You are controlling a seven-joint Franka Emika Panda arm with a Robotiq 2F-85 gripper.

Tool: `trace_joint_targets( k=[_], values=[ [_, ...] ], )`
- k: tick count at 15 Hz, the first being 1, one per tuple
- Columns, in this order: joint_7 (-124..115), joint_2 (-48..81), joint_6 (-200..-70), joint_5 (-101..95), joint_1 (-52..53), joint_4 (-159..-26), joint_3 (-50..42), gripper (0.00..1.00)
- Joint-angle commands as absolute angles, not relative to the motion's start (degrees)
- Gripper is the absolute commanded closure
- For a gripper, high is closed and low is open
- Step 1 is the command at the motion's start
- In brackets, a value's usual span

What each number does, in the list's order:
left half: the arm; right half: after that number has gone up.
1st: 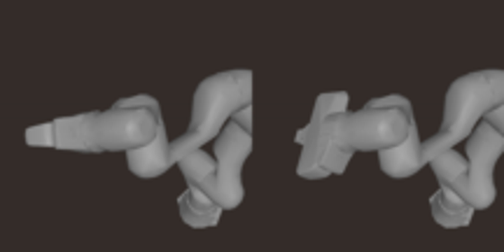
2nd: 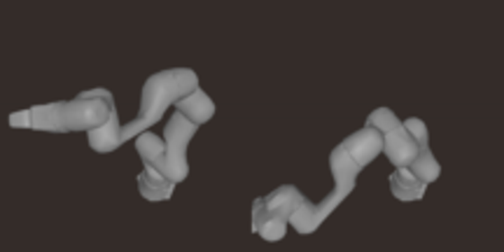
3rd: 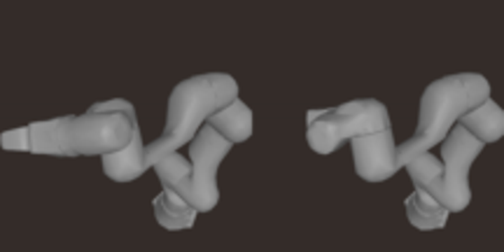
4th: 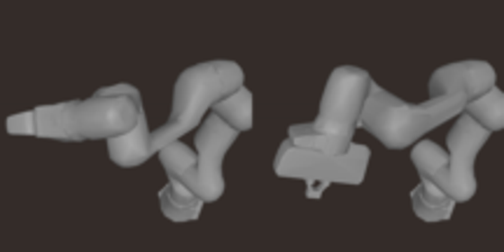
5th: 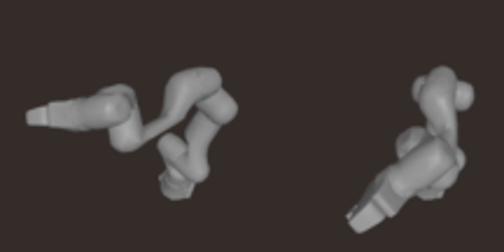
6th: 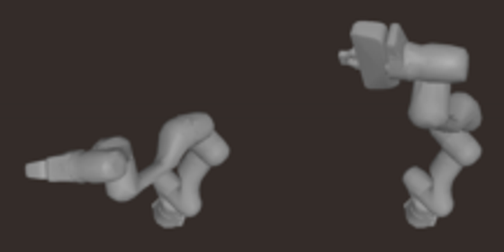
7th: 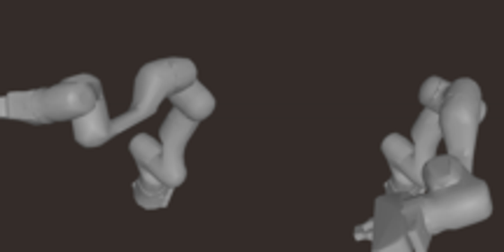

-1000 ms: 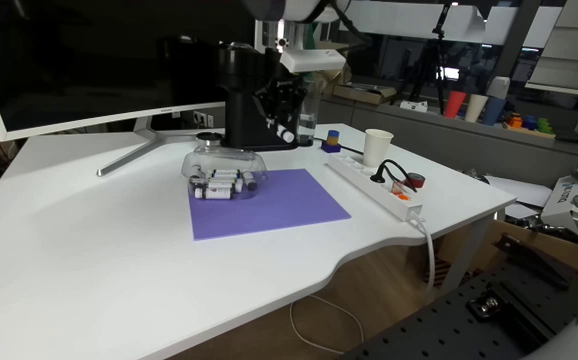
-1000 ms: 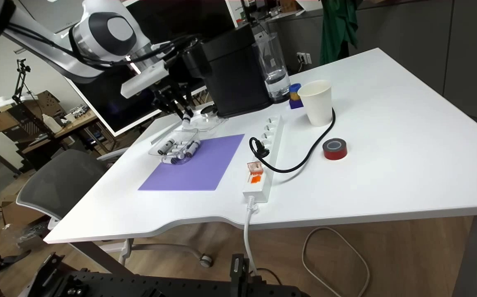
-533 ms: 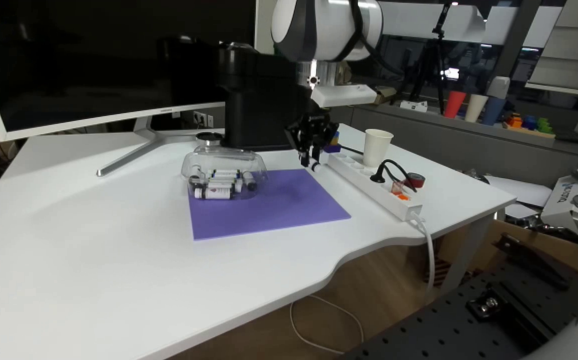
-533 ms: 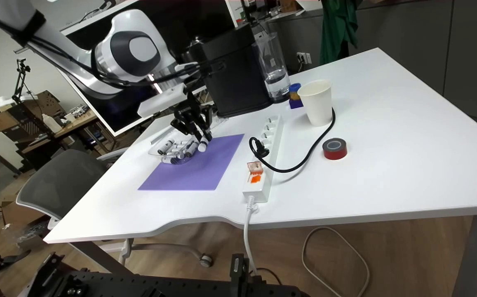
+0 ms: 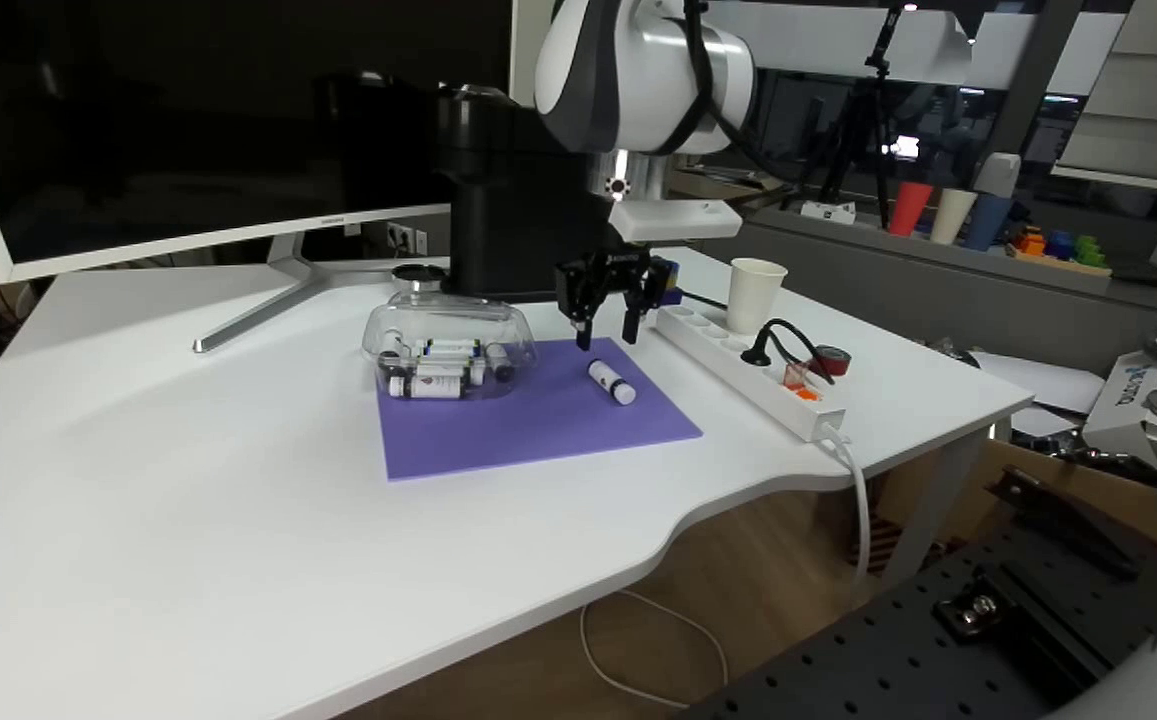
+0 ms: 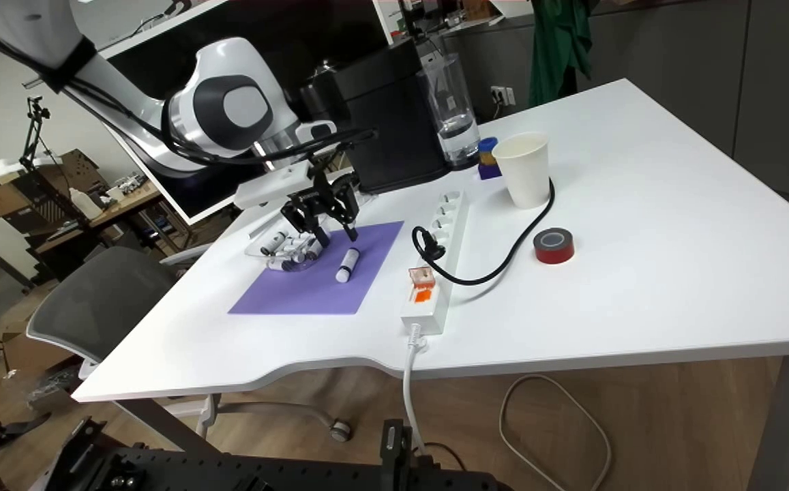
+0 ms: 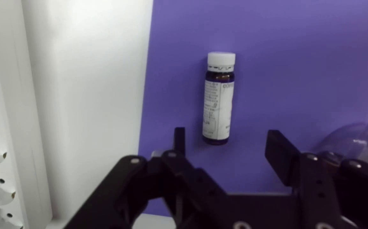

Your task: Remove one bottle from the container and put it on the purple placemat

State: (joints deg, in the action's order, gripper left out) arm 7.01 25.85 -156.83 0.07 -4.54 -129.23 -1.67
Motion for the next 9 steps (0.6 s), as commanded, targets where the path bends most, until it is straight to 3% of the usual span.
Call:
trace_joint_targets(
  k=[1, 9],
  values=[
    [6.5, 20.6, -157.2, -0.4, -4.1, -131.2, -1.2, 0.02],
    [9.7, 8.4, -150.4, -2.6, -1.9, -131.9, -0.1, 0.00]
  ],
)
